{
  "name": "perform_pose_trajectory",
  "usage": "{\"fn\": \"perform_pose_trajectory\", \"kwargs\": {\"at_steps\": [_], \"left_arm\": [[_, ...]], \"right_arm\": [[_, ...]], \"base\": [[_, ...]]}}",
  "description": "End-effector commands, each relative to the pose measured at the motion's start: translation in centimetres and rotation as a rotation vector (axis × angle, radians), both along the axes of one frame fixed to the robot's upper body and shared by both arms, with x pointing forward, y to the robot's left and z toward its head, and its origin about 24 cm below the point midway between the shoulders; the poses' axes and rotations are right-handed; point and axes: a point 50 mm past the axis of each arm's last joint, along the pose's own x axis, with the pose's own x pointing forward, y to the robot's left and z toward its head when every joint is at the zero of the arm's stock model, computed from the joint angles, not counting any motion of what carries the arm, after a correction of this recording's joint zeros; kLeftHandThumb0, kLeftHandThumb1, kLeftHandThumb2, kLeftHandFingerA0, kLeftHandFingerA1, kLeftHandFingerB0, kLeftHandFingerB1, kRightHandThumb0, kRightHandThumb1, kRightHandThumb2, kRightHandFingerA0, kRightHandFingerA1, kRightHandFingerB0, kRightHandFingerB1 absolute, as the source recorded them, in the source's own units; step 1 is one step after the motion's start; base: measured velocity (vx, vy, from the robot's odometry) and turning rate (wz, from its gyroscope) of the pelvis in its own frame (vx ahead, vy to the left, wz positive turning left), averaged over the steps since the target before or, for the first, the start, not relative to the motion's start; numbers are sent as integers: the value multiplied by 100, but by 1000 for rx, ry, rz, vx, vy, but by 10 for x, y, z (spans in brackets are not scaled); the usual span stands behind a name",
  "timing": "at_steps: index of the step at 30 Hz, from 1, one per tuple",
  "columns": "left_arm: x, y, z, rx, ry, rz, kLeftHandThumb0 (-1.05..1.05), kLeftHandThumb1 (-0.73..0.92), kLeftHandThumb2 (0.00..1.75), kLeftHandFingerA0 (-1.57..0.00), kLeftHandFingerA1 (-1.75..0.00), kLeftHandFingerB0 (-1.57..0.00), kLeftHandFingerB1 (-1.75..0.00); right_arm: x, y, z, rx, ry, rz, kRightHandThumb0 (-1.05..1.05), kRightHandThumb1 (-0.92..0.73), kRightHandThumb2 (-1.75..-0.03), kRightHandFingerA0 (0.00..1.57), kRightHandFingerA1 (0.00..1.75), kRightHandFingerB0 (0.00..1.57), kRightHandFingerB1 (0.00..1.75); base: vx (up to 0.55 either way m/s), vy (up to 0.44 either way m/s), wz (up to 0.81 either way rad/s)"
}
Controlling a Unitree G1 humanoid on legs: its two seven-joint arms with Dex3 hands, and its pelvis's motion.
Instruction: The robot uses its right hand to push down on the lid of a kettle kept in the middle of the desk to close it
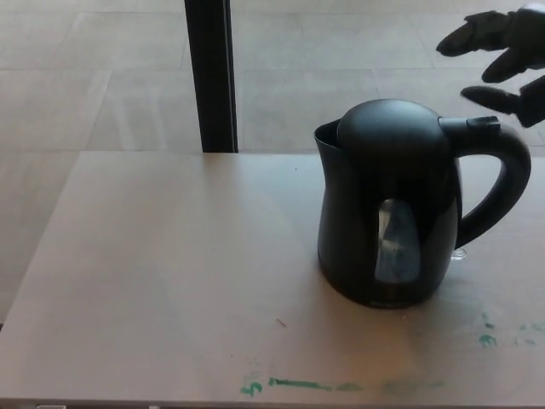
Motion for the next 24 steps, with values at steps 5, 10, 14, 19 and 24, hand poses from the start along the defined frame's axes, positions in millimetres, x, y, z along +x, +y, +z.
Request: {"fn": "perform_pose_trajectory", "kwargs": {"at_steps": [5, 10, 14, 19, 24], "left_arm": [[-4, 6, 5, 2, -27, 21, -66, 52, 91, -46, -64, -23, -48], [-5, 5, 4, 16, 0, 2, -65, 68, 60, -47, -50, -34, -35], [-6, 5, 3, 13, 5, 1, -65, 68, 61, -45, -47, -33, -34], [-7, 4, 3, 16, 3, -11, -71, 56, 92, -47, -62, -29, -48], [-8, 2, 2, 19, 17, -26, -67, 54, 92, -47, -63, -29, -49]], "right_arm": [[-37, -84, 15, 272, 9, -113, -81, -84, -67, 18, 40, 11, 23], [-74, -131, 7, 305, -36, -194, -84, -68, -105, 9, 49, 5, 33], [-108, -165, -16, 346, -114, -321, -90, -87, -67, 27, 37, 18, 27], [-157, -193, -76, 518, -145, -437, -89, -85, -66, 32, 49, 21, 34], [-187, -208, -116, 675, -171, -536, -91, -65, -105, 31, 58, 16, 43]], "base": [[0, 0, 0], [0, 0, 0], [0, 0, 0], [0, 0, 0], [0, 0, 0]]}}
